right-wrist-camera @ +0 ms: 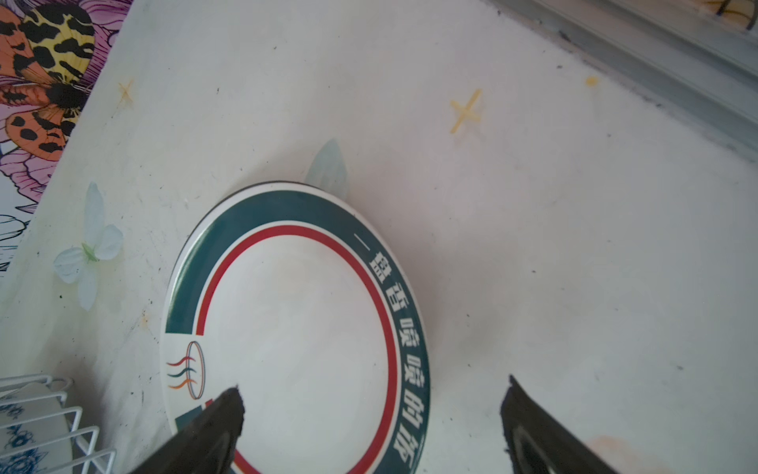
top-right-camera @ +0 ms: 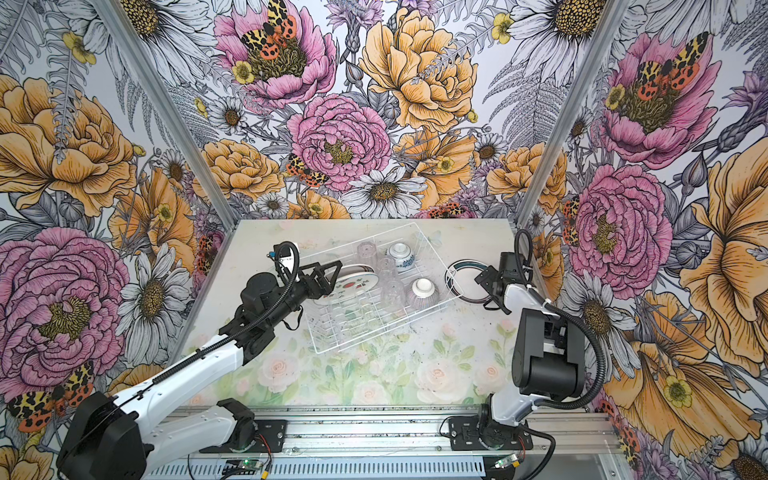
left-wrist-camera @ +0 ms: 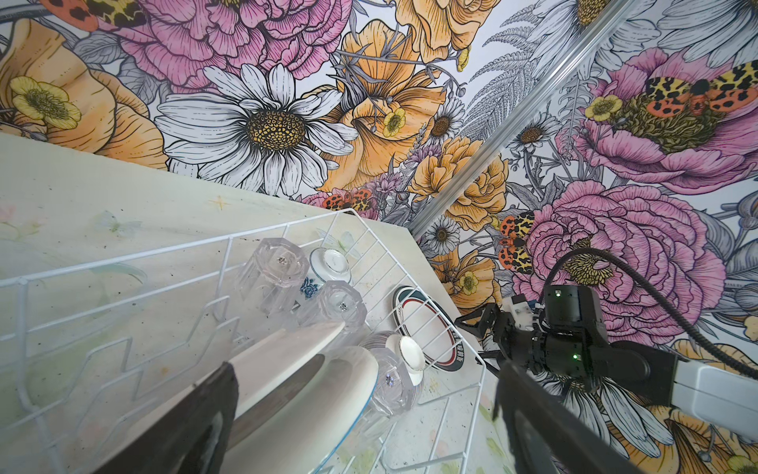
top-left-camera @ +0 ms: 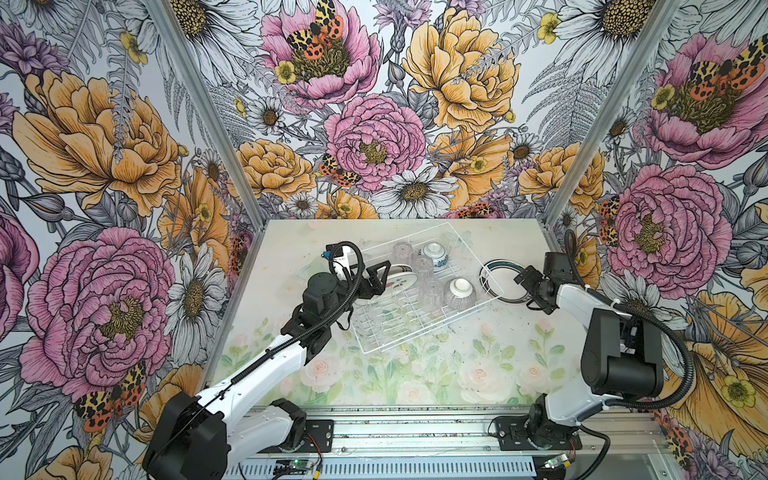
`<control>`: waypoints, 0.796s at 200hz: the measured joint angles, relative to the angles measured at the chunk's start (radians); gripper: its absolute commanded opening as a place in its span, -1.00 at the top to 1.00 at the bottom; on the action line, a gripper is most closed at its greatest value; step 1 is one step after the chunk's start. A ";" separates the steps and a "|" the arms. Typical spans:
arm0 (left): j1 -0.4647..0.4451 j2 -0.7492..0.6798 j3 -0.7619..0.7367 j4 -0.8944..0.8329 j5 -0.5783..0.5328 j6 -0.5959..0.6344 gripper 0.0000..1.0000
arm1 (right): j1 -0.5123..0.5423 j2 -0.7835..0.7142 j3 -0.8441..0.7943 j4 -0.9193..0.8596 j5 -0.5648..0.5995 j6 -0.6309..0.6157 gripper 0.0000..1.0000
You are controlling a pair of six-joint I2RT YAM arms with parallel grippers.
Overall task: Unload the mixed dishes from the dish rack
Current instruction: 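Open the right gripper, releasing the plate, and raise it away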
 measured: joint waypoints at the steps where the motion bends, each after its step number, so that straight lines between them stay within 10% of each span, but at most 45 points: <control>1: 0.000 0.000 0.000 0.000 0.000 0.000 -0.97 | 0.000 -0.001 0.000 0.000 -0.001 -0.001 -0.89; 71: 0.036 -0.002 -0.003 -0.008 0.000 -0.024 -0.97 | 0.120 -0.082 0.030 -0.018 -0.069 -0.074 -0.29; 159: 0.050 -0.015 -0.027 -0.014 -0.003 -0.031 -0.97 | 0.254 -0.136 0.056 -0.026 -0.155 -0.210 -0.33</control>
